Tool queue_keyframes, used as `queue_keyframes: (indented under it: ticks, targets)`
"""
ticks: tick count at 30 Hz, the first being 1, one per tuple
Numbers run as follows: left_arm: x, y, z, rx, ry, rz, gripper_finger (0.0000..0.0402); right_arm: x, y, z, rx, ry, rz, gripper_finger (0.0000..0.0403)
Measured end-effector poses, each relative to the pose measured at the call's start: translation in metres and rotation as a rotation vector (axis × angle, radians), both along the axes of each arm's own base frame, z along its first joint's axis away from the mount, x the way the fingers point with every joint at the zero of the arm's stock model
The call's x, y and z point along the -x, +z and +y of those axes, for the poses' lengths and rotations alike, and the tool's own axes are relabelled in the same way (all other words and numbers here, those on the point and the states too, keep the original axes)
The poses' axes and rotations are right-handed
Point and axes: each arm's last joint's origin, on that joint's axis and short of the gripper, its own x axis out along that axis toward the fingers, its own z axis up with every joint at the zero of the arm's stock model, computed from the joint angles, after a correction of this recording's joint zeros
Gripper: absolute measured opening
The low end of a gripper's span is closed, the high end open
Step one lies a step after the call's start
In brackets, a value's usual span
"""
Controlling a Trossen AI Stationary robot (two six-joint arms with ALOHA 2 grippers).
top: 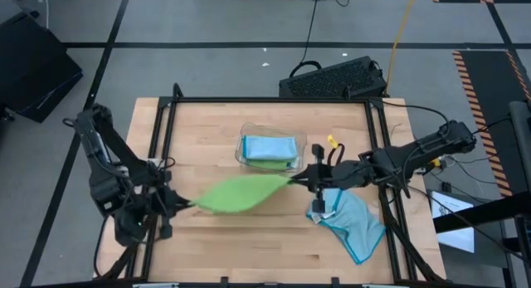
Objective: Fold microfiber towels
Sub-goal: Fold the green microfiber cloth
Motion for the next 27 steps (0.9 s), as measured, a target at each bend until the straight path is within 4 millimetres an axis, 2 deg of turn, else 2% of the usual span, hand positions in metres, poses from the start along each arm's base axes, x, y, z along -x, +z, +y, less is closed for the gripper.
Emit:
queue_keyframes:
  ticks: [4,7,10,14,17,19,23,25,27]
  targets:
    - [-0.004,-0.009,-0.010,-0.035,-0.048,0.061,0.0004,0.001,0.000,0.005,-0.029,0.057,0.009,0.0006]
    - [-0.005,-0.012,-0.011,-0.095,-0.070,0.082,0.0008,0.000,0.000,0.002,-0.016,0.038,0.008,0.0006]
    - [-0.002,-0.011,-0.003,-0.156,-0.040,0.073,0.0008,-0.001,-0.001,-0.008,0.023,-0.028,0.012,0.0006]
    - [0.005,-0.004,0.018,-0.210,0.073,0.011,0.0005,-0.005,-0.001,-0.022,0.048,-0.090,0.015,0.0006]
    - [0.008,0.006,0.027,-0.138,0.130,-0.088,0.0009,-0.007,0.000,-0.026,0.040,-0.104,0.003,0.0006]
    - [0.007,0.016,0.021,-0.051,0.074,-0.155,0.0005,-0.006,0.000,-0.021,0.002,-0.056,0.007,0.0006]
    - [0.005,0.033,-0.005,0.053,-0.196,-0.215,0.0007,0.001,-0.003,0.002,-0.096,0.087,0.040,0.0006]
    - [0.007,0.032,-0.018,0.068,-0.291,-0.198,0.0008,0.004,-0.012,0.015,-0.135,0.149,0.056,0.0006]
    - [0.007,0.021,-0.031,0.050,-0.326,-0.140,0.0004,0.009,-0.027,0.027,-0.176,0.205,0.079,0.0006]
